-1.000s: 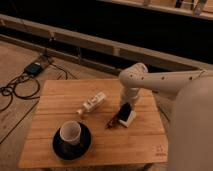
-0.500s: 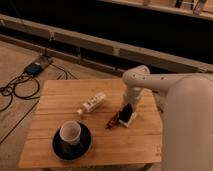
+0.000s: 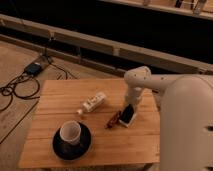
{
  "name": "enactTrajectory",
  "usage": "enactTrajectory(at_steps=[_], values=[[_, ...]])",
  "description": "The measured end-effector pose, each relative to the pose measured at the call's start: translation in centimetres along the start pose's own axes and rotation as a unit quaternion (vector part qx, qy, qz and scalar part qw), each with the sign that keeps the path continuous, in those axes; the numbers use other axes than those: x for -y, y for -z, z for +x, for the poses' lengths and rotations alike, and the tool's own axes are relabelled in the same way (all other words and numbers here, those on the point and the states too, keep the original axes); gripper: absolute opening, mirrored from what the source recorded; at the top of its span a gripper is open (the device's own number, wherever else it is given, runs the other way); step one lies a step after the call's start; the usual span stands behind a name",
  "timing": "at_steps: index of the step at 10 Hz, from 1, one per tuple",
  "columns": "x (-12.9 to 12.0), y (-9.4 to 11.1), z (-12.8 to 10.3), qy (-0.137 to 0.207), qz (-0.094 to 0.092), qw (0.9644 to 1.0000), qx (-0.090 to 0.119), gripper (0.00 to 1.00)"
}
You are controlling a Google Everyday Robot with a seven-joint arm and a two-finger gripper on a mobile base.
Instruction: Place the eraser on the white sponge
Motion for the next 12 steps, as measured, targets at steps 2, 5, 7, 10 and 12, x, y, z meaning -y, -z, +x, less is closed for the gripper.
enactTrajectory(at_steps=[2, 5, 7, 10, 12], values=[[-0.29, -0.27, 0.34, 0.008, -0.004, 0.9999, -0.006, 0.66], [-0.05, -0.49, 0.17, 0.007, -0.005, 0.9999, -0.007, 0.8], [0.01, -0.5, 0.11, 0.007, -0.005, 0.9999, -0.007, 0.8], [0.02, -0.49, 0.11, 0.007, -0.005, 0.9999, -0.007, 0.8], [0.02, -0.49, 0.11, 0.007, -0.005, 0.9999, -0.007, 0.8]])
